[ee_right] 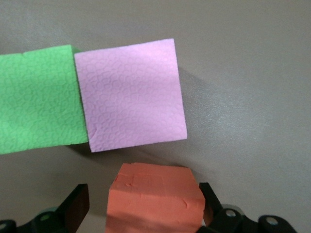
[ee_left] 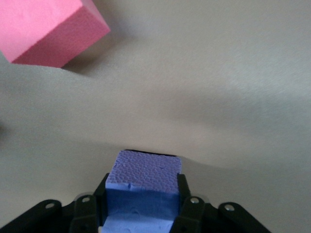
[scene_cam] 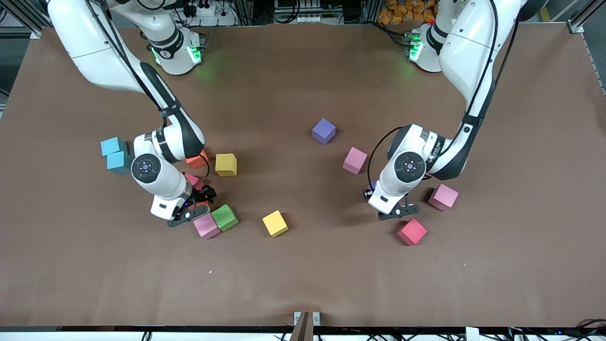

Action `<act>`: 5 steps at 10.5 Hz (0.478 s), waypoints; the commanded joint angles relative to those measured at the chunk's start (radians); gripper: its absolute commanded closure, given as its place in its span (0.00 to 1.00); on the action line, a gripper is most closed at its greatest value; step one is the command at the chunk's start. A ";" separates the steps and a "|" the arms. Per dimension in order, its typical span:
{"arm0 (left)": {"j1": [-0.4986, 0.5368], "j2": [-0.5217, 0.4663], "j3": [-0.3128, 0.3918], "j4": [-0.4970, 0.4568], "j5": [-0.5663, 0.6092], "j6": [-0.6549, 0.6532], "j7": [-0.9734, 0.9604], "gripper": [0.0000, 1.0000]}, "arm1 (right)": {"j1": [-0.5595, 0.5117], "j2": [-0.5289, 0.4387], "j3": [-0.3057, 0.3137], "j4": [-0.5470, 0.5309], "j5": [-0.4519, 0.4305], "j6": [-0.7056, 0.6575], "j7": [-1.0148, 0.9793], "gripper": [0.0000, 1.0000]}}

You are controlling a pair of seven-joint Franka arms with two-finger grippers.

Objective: Form number 2 with 11 blocks
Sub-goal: 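Grasp the orange block with the right gripper while the left gripper carries purple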

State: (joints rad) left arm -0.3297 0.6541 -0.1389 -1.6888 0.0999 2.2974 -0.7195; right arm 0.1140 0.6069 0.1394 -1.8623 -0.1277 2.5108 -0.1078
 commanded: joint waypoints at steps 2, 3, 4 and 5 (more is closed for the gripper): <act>-0.064 -0.047 0.001 0.063 0.018 -0.070 -0.115 0.91 | -0.043 0.005 0.011 -0.008 -0.018 0.008 -0.004 0.00; -0.098 -0.051 0.001 0.096 0.015 -0.105 -0.153 0.91 | -0.050 0.005 0.011 -0.008 -0.018 0.003 0.000 0.00; -0.130 -0.062 -0.004 0.115 0.014 -0.128 -0.196 0.91 | -0.053 0.007 0.011 -0.008 -0.016 0.003 0.005 0.00; -0.168 -0.062 -0.025 0.121 0.014 -0.130 -0.245 0.91 | -0.051 0.008 0.011 -0.009 -0.015 0.005 0.007 0.00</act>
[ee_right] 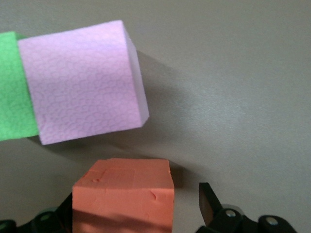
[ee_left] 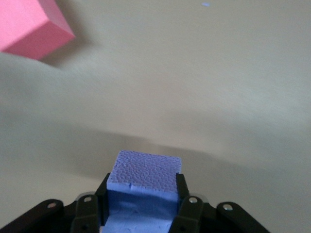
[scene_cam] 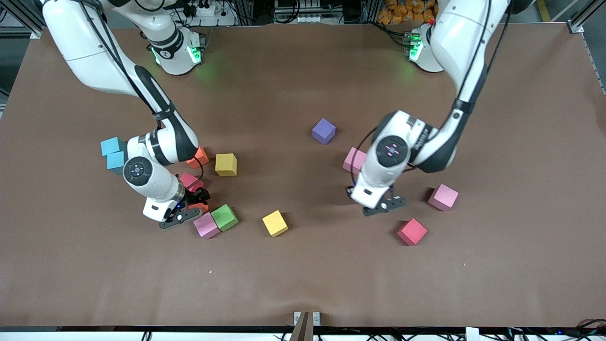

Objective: Form number 2 with 11 blocks
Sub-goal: 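Grasp the orange block with the right gripper while the left gripper carries purple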

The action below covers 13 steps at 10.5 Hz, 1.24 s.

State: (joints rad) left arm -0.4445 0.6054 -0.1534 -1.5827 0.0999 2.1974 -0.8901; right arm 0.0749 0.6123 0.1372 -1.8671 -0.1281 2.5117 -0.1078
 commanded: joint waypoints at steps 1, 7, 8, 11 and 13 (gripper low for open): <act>-0.090 -0.012 -0.037 0.015 0.015 -0.030 -0.120 0.91 | -0.010 0.003 0.013 -0.010 -0.015 0.004 0.005 0.17; -0.400 0.065 -0.049 0.015 0.015 -0.030 -0.274 0.90 | -0.043 -0.032 0.016 0.017 -0.016 -0.045 -0.084 0.69; -0.446 0.083 -0.048 0.015 0.012 -0.030 -0.271 0.90 | -0.040 -0.048 0.019 0.043 -0.016 -0.091 -0.098 0.69; -0.482 0.109 -0.069 0.015 0.004 -0.025 -0.269 0.89 | -0.044 -0.081 0.025 0.132 -0.007 -0.265 -0.226 0.69; -0.517 0.149 -0.071 0.035 0.000 -0.018 -0.268 0.89 | -0.046 -0.112 0.025 0.135 -0.005 -0.290 -0.315 0.69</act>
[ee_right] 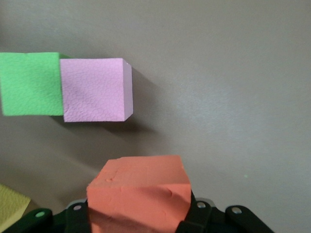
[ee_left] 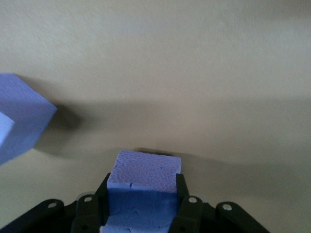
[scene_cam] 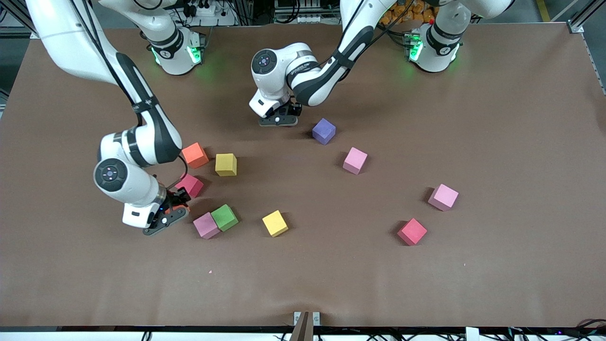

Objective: Form number 2 with 11 blocks
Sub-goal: 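Grasp the orange block with the right gripper while the left gripper carries purple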

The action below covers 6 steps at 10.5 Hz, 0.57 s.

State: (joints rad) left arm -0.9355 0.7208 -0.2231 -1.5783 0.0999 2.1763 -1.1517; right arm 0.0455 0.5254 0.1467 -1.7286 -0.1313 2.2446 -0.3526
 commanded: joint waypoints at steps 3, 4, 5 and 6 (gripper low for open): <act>-0.039 0.043 0.001 0.032 0.001 0.016 -0.028 0.01 | -0.022 -0.035 0.054 -0.008 0.001 -0.028 -0.262 0.69; -0.039 0.034 0.001 0.040 0.004 0.016 -0.066 0.00 | -0.029 -0.044 0.066 -0.011 0.006 -0.040 -0.293 0.69; -0.036 0.017 0.004 0.061 0.006 0.014 -0.094 0.00 | -0.021 -0.062 0.065 -0.011 0.027 -0.061 -0.314 0.69; -0.025 -0.003 0.011 0.066 0.006 0.008 -0.095 0.00 | -0.022 -0.065 0.070 -0.011 0.029 -0.081 -0.325 0.69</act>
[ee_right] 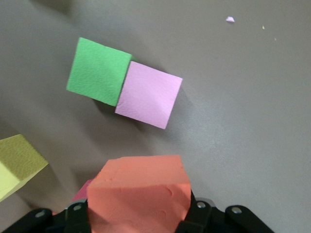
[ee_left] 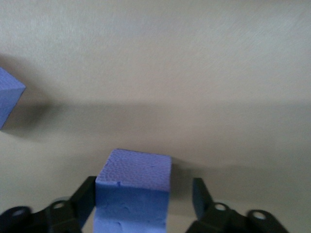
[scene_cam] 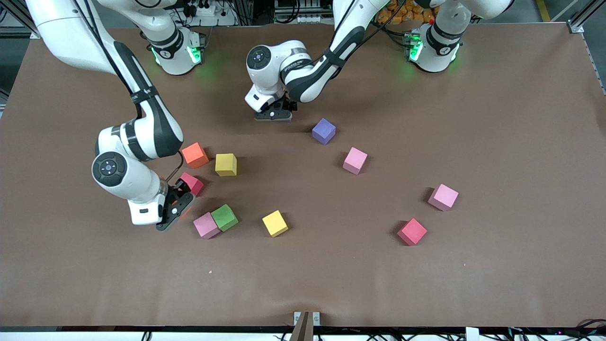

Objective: Form number 2 with 11 blocks
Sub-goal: 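Grasp the orange block with the right gripper while the left gripper carries purple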

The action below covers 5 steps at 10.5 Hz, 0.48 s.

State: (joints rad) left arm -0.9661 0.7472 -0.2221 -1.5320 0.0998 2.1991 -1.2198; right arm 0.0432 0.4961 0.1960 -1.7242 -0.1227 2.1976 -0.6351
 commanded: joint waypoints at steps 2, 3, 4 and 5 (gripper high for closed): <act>0.088 -0.087 0.027 0.009 -0.003 -0.070 -0.064 0.00 | -0.029 -0.045 0.037 -0.017 0.021 -0.038 -0.183 0.69; 0.145 -0.112 0.026 0.003 -0.003 -0.117 -0.126 0.00 | -0.028 -0.063 0.051 -0.021 0.026 -0.038 -0.217 0.69; 0.192 -0.130 0.023 -0.017 -0.020 -0.134 -0.232 0.00 | -0.028 -0.082 0.074 -0.040 0.026 -0.036 -0.218 0.69; 0.226 -0.152 0.023 -0.046 -0.026 -0.130 -0.338 0.00 | -0.025 -0.100 0.089 -0.072 0.026 -0.027 -0.216 0.69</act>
State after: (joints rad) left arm -0.7862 0.6484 -0.1889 -1.5102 0.0927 2.0746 -1.4244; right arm 0.0342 0.4554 0.2476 -1.7286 -0.1158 2.1683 -0.8218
